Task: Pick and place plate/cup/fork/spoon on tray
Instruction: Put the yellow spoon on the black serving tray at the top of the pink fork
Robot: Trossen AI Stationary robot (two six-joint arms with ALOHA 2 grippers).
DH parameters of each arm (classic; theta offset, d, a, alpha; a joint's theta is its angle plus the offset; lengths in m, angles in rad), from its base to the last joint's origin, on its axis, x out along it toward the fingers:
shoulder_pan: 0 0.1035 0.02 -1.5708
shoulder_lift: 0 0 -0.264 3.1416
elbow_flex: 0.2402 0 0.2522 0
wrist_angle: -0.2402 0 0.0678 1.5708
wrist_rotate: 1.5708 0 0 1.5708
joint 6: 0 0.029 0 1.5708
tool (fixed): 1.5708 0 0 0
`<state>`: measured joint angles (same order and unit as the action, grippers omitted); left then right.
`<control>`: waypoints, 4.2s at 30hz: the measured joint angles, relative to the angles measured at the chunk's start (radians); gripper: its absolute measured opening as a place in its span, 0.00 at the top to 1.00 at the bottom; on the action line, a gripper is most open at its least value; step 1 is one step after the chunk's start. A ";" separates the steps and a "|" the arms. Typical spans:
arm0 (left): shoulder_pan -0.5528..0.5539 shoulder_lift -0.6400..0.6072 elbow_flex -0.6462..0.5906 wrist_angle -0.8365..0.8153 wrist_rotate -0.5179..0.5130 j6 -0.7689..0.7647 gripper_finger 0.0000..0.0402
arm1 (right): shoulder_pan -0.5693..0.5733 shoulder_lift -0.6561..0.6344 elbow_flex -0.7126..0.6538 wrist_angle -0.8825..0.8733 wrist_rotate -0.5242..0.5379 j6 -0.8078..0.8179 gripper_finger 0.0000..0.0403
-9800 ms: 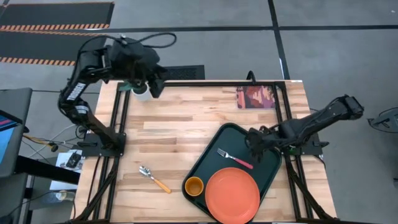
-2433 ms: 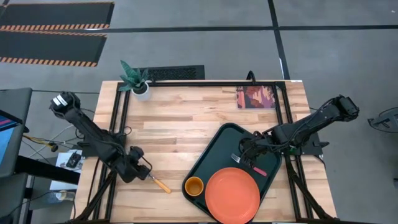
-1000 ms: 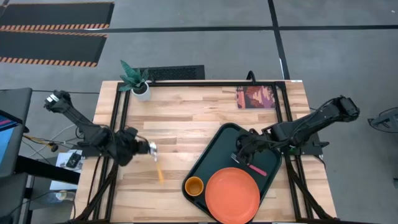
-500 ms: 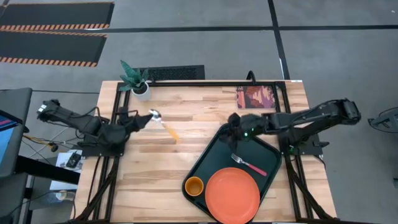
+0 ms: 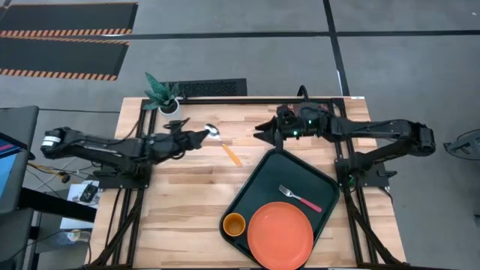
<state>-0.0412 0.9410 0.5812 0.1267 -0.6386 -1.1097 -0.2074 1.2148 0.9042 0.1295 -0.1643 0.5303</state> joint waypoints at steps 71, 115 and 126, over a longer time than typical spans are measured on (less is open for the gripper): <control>0.187 0.497 0.405 0.034 0.361 0.219 0.82 | 0.010 0.151 0.294 -0.960 0.421 -0.112 0.89; 0.232 0.406 0.406 -0.094 0.503 0.261 0.58 | 0.464 0.015 -0.420 -0.615 0.163 0.413 0.84; 0.232 0.406 0.406 -0.094 0.502 0.278 0.58 | 0.463 0.015 -0.419 -0.625 0.163 0.465 0.67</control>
<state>0.1905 1.3472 0.9867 0.0326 -0.1364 -0.8314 0.2558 1.2301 0.4850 -0.4957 -0.0017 0.9953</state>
